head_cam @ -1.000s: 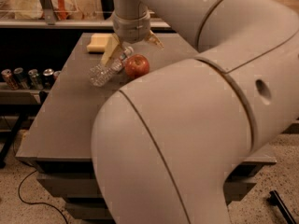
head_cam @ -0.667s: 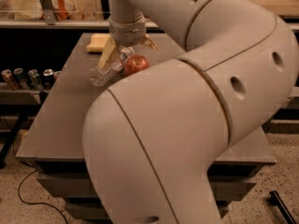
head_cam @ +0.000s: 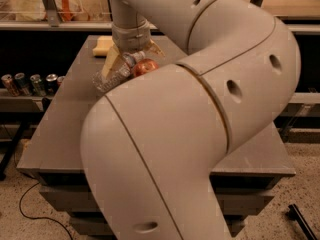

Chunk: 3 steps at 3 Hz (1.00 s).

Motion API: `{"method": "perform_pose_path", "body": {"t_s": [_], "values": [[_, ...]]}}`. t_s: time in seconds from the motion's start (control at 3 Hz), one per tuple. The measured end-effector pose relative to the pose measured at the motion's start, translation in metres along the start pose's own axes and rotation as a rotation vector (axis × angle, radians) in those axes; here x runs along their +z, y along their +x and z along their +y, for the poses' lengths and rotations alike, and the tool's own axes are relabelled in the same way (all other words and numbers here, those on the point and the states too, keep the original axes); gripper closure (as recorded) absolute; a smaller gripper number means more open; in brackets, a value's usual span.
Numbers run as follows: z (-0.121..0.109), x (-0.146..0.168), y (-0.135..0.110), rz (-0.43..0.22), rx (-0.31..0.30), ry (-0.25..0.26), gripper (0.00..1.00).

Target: Pick apple

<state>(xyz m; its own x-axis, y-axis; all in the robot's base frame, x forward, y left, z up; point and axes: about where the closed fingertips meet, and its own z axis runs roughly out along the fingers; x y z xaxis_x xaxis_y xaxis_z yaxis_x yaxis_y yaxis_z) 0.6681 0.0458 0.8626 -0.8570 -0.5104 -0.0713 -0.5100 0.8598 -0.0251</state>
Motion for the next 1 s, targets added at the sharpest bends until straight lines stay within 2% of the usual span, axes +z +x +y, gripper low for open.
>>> {"method": "perform_pose_path", "body": {"t_s": [0.33,0.67,1.0], "values": [[0.005,0.001,-0.002,-0.013,-0.019,-0.001,0.18],[0.008,0.002,-0.002,-0.029,-0.035,-0.011,0.41],[0.015,0.001,-0.002,-0.052,-0.078,-0.019,0.64]]}}
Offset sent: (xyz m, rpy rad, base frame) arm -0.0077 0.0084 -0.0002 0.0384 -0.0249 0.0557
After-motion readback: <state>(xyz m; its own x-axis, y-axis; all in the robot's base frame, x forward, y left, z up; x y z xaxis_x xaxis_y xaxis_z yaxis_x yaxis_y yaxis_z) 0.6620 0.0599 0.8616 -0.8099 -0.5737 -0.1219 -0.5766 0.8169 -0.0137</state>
